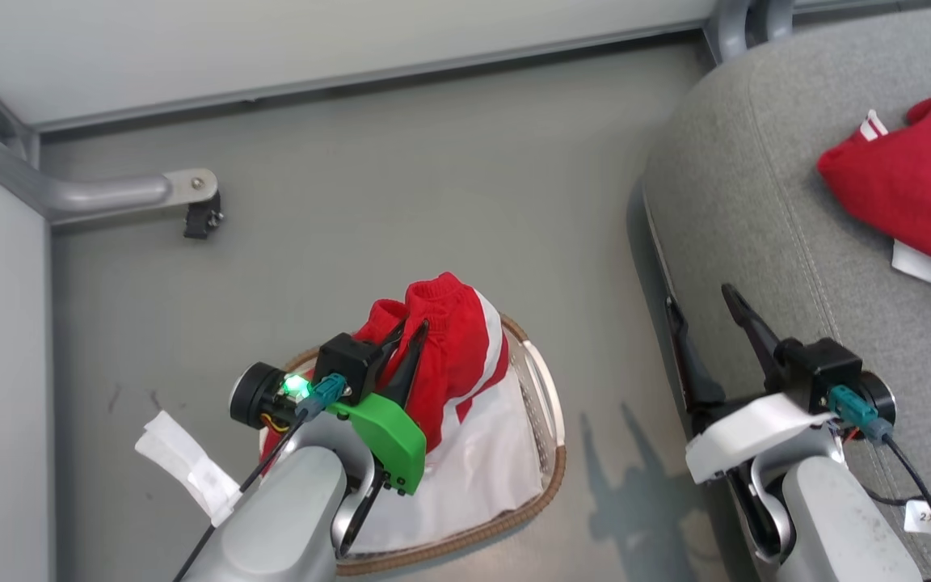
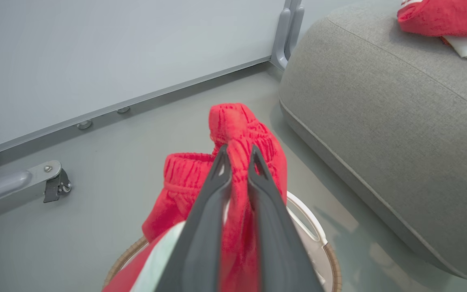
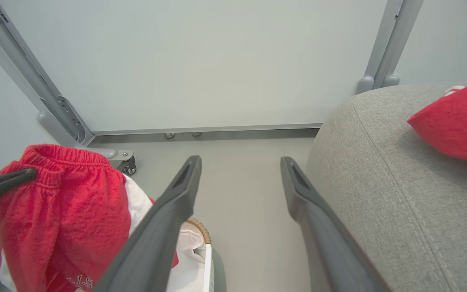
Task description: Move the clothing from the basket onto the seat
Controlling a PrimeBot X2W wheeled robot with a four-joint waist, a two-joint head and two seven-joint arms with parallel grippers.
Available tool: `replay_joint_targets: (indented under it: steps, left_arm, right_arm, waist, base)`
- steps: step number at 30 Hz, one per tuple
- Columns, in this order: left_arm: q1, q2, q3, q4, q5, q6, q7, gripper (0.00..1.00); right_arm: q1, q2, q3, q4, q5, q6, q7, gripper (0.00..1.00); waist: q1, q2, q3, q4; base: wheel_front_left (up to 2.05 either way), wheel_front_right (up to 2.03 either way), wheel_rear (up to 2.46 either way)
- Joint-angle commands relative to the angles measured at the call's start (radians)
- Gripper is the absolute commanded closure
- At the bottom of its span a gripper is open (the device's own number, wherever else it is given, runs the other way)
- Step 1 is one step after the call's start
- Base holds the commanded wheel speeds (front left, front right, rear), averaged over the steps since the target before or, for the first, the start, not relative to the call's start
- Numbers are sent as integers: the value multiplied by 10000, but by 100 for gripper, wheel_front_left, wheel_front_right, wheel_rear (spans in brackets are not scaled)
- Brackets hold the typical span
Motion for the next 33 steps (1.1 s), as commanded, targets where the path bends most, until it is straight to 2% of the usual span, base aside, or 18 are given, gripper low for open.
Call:
replay_joint_targets:
  steps: [1,12,23,27,29,33]
  left_arm:
    - [262,-14,168,-165,79,2,-7,100]
    - [806,-225,1267,-1933,427,39,-6,100]
    - [800,-333,1733,-3400,593,46,-6,100]
    - [671,-356,1698,-3670,582,68,-6,100]
    - [562,-369,1565,-3797,586,49,-6,100]
    - [400,-378,1289,-3919,527,-33,-6,100]
  right_arm:
    - [275,-45,-28,77,-53,-14,-23,0]
    - [1094,-43,-38,424,28,-14,-23,0]
    - [1595,-45,572,658,164,-14,-23,0]
    - [1657,-39,1248,732,181,-14,-23,0]
    - [1476,-32,2372,910,247,-14,-23,0]
    - [778,-54,3523,1170,266,-14,-23,0]
  waist:
    - [0,0,-756,397]
    - [0,0,-1904,518]
    - [0,0,-2575,504]
    - [0,0,-2638,531]
    - [0,0,-2607,621]
    - [0,0,-2471,819]
  base:
    - [0,0,0]
    - [0,0,0]
    - [0,0,0]
    - [0,0,0]
    - [0,0,0]
    - [0,0,0]
